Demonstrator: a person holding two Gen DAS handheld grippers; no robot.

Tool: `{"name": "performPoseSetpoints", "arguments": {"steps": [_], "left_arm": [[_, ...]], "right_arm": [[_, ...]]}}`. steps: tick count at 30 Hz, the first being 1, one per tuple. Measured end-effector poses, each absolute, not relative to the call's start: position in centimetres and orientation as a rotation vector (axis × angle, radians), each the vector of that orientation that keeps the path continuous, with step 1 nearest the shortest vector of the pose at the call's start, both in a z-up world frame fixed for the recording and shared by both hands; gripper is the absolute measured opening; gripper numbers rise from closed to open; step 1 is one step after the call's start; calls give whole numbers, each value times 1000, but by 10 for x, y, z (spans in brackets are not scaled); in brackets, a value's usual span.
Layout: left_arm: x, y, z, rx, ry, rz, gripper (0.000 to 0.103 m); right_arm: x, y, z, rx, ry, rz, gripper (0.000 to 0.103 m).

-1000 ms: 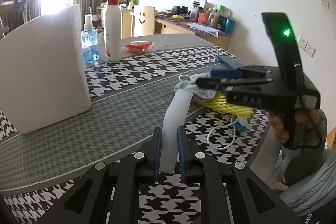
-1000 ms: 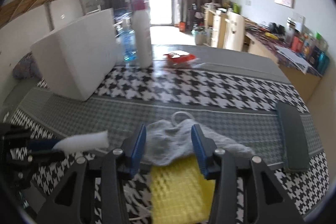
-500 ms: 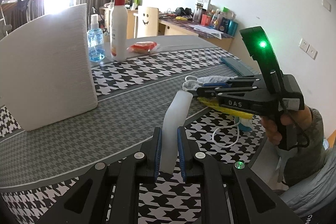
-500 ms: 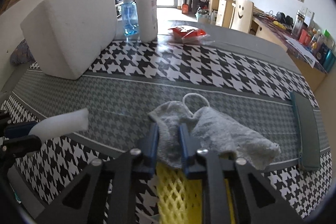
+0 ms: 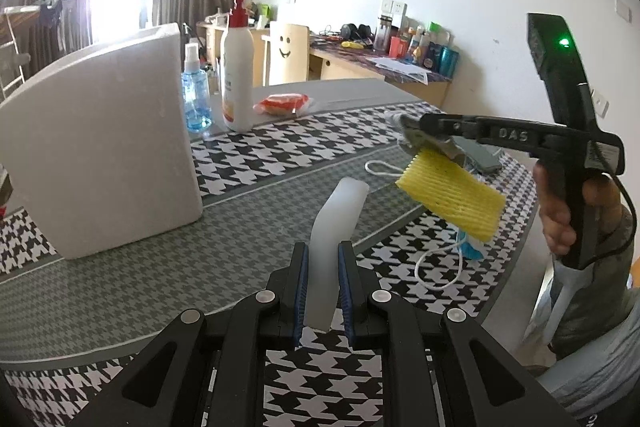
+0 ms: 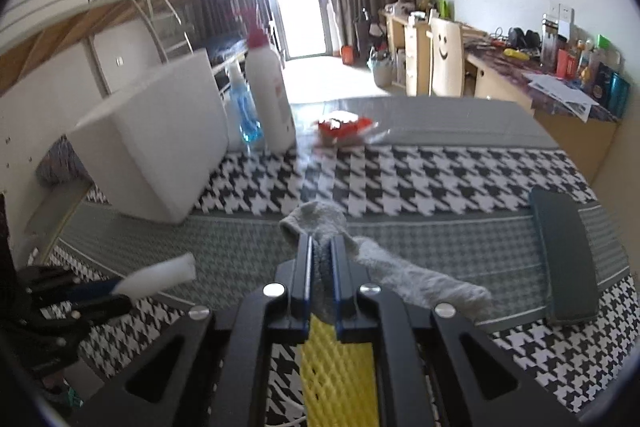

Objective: Organize soft objects
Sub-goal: 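Lift the grey cloth with the right gripper while the left holds the white tube, then carry the white tube and grey cloth in both grippers over the foam box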

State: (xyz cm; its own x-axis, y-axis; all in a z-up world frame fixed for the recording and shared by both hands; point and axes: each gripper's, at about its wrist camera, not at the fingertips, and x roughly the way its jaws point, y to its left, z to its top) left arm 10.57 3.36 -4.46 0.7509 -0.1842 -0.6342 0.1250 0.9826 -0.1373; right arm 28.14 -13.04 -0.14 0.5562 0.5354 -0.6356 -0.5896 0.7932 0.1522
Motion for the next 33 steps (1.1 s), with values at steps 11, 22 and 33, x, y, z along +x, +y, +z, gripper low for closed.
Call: {"name": "performPoseSetpoints", "arguments": {"steps": [11, 22, 33], "left_arm": [[106, 40, -23, -71, 644, -138, 16], [102, 47, -8, -77, 602, -121, 16], [100, 48, 12, -61, 562, -100, 16]], "right_arm": [[277, -141, 32, -29, 616, 646, 11], [259, -138, 60, -14, 529, 664, 11], [245, -124, 70, -28, 503, 707, 11]]}}
